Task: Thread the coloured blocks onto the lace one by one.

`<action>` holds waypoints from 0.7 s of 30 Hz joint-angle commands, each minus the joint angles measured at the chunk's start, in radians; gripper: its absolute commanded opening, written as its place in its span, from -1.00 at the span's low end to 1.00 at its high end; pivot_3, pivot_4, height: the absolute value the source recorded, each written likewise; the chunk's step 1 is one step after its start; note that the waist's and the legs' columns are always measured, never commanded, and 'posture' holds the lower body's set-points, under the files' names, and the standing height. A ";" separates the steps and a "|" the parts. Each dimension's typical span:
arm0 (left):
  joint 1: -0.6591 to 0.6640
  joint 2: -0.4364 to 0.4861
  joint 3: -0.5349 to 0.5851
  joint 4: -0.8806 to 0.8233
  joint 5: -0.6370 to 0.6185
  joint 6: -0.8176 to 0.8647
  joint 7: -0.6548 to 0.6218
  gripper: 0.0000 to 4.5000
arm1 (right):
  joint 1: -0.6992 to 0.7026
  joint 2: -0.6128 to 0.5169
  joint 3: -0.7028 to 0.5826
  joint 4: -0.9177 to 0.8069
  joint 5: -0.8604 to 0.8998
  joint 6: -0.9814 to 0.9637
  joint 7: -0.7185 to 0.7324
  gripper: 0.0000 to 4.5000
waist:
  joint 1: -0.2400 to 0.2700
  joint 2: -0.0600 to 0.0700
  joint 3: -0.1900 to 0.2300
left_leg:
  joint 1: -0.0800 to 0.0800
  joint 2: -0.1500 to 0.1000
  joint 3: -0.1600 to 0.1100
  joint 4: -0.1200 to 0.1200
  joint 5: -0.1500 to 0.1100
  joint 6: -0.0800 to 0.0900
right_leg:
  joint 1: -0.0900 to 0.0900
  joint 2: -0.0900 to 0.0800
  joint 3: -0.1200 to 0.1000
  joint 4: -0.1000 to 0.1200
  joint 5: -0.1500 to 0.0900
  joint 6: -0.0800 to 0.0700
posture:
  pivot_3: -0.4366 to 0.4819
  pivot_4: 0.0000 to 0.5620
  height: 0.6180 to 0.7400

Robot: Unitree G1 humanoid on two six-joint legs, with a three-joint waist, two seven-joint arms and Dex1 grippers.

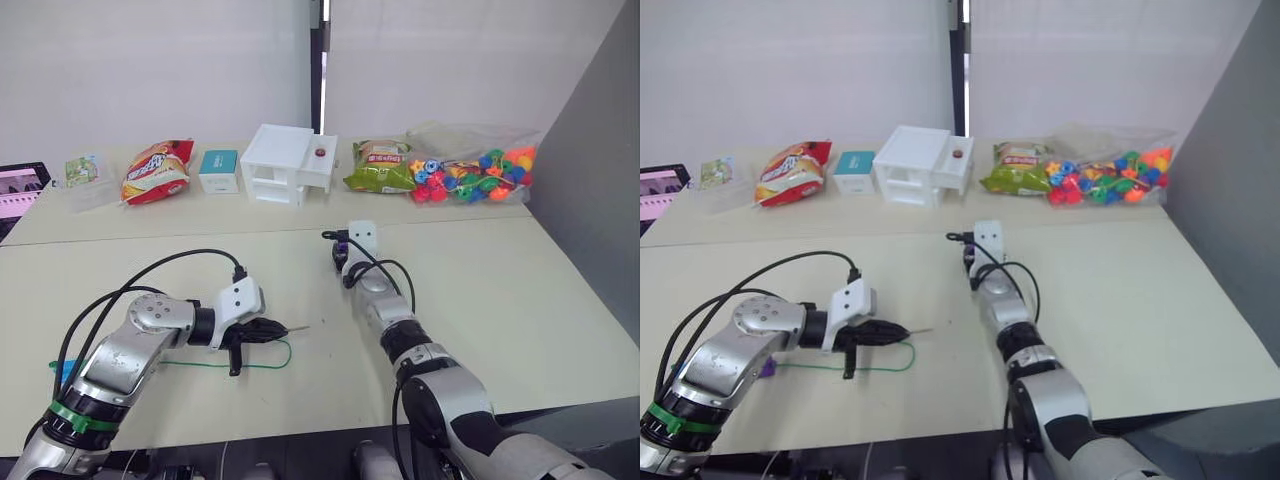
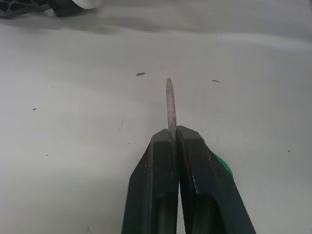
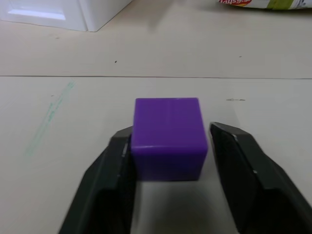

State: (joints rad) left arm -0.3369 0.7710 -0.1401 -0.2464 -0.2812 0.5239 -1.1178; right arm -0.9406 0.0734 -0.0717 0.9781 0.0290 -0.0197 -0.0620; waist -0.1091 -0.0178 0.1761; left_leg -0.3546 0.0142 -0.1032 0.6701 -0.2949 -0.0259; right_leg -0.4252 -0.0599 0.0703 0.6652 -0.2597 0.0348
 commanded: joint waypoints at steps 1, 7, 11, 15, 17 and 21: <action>0.004 0.012 0.022 -0.030 -0.019 -0.003 0.003 -1.00 | 0.023 0.018 -0.020 -0.111 0.044 -0.038 0.031 -0.48 | -0.003 0.000 0.000 | 0.000 0.000 0.000 0.000 0.000 0.000 | 0.000 0.000 0.000 0.000 0.000 0.000 | -0.05 -0.47 1.00; 0.002 0.008 0.008 -0.018 -0.017 -0.012 -0.005 -1.00 | 0.354 0.003 0.112 -0.789 0.048 0.229 0.121 -0.48 | 0.001 0.000 0.000 | -0.001 0.000 -0.001 -0.001 0.000 0.000 | 0.000 0.000 0.000 0.002 0.000 0.000 | -0.05 -0.47 1.00; -0.009 0.003 -0.002 -0.002 -0.013 -0.021 -0.011 -1.00 | 0.642 -0.070 0.242 -1.328 0.059 0.565 0.162 -0.48 | 0.018 0.001 -0.001 | -0.003 0.000 -0.002 -0.002 0.000 0.000 | -0.002 0.000 -0.001 0.002 0.000 0.000 | -0.05 -0.47 1.00; -0.034 -0.004 -0.014 0.019 -0.011 -0.028 -0.023 -1.00 | 0.837 -0.191 0.355 -1.693 0.078 0.830 0.207 -0.48 | 0.030 0.001 -0.001 | -0.003 -0.001 -0.001 0.000 0.000 0.000 | -0.002 0.000 -0.001 -0.002 0.000 0.001 | -0.05 -0.47 1.00; -0.044 -0.007 -0.020 0.029 -0.008 -0.033 -0.030 -1.00 | 0.866 -0.216 0.360 -1.754 0.105 0.950 0.211 -0.48 | 0.031 0.001 0.000 | 0.000 0.000 -0.001 0.000 0.000 0.000 | 0.001 0.001 -0.001 -0.002 0.000 0.001 | -0.05 -0.47 1.00; -0.056 -0.009 -0.028 0.040 -0.006 -0.041 -0.037 -1.00 | 0.897 -0.211 0.344 -1.707 0.126 1.078 0.204 -0.48 | 0.041 0.001 -0.001 | 0.001 0.000 -0.001 0.000 0.001 -0.002 | 0.003 0.001 -0.001 -0.003 -0.001 0.001 | -0.05 -0.47 1.00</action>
State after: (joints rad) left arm -0.3790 0.7608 -0.1744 -0.2022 -0.2792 0.4997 -1.1498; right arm -0.0444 -0.1384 0.2812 -0.7305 0.1427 1.0291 0.1469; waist -0.0684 -0.0173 0.1756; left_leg -0.3534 0.0142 -0.1040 0.6704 -0.2932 -0.0285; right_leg -0.4225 -0.0588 0.0697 0.6626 -0.2604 0.0356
